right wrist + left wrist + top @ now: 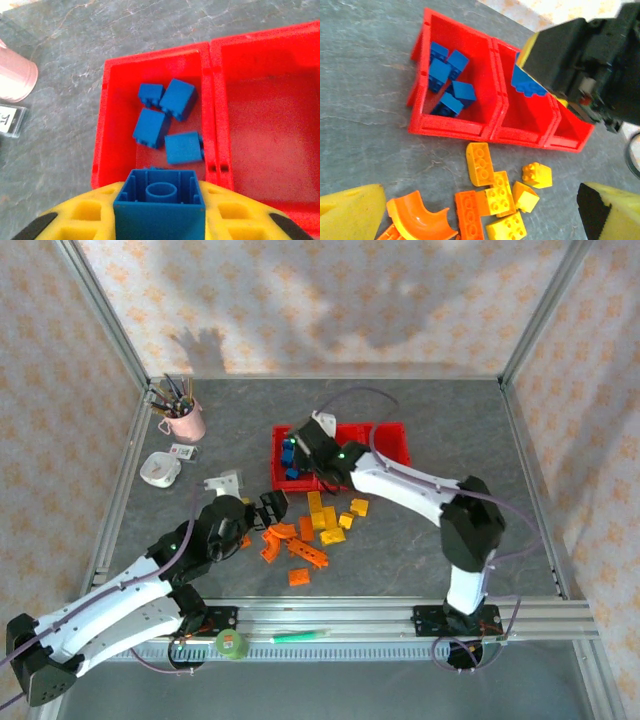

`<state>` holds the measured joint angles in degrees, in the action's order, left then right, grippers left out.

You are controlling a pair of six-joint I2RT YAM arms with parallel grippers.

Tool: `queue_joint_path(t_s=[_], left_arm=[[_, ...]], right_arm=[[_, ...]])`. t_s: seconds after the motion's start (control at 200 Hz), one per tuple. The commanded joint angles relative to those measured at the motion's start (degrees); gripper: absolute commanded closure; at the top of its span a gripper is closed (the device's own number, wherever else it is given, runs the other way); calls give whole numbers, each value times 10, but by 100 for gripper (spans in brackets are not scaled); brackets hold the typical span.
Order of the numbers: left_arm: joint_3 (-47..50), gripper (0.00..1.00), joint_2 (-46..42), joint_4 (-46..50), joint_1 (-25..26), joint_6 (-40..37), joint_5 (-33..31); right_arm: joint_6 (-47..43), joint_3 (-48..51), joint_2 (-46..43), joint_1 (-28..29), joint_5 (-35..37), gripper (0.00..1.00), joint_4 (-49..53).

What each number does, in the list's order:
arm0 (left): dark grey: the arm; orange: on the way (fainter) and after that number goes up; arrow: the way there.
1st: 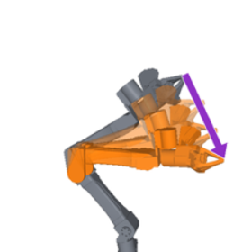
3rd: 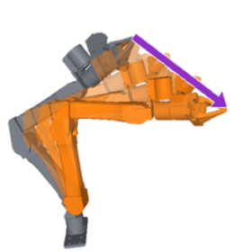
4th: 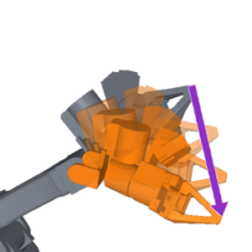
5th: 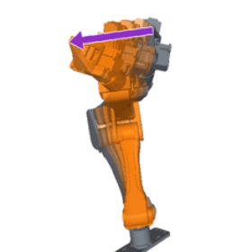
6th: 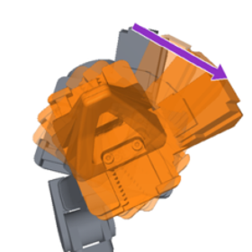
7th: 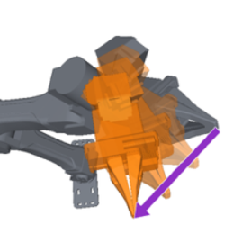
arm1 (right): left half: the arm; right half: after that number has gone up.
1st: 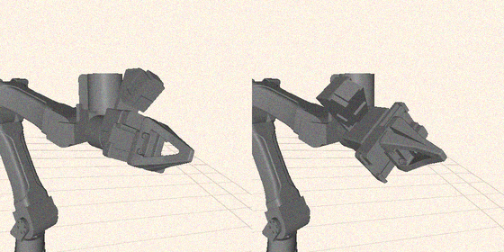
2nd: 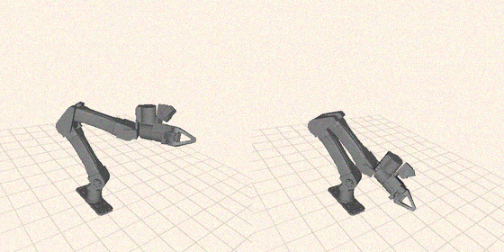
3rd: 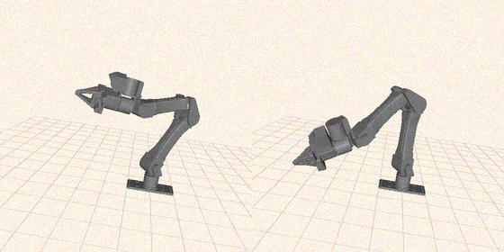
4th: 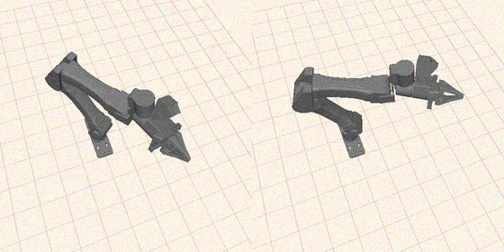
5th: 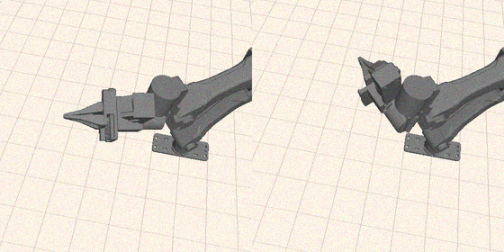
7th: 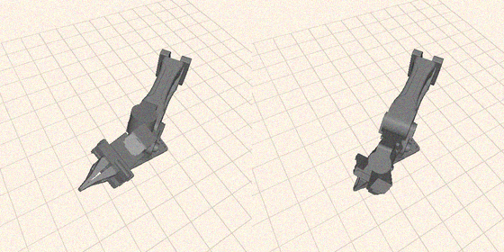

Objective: Sort the legos into containers by color
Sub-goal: Place the lego in the container, then pick up the lego from the center of the table.

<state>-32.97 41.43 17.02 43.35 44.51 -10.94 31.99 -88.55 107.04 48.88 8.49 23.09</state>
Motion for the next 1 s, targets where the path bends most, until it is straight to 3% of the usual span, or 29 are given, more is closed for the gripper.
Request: queue_joint_path(t_s=[0.0, 0.23, 0.435, 0.611, 0.991], left_arm=[[-4, 1, -13, 17, -15, -7, -9], [0, 1, -5, 13, -22, -11, -6], [1, 1, -1, 6, -23, -12, 5], [0, 1, -1, -2, -23, -14, 20], [11, 1, 0, -41, -22, -14, 70]], right_arm=[[-48, -72, 64, -23, -6, 72, 16], [-77, -200, 190, -41, -19, 70, 47], [-90, -242, 195, -41, -23, 45, 66], [-91, -176, 127, -40, -26, 34, 55], [-58, 88, -88, -37, -38, 20, 6]])
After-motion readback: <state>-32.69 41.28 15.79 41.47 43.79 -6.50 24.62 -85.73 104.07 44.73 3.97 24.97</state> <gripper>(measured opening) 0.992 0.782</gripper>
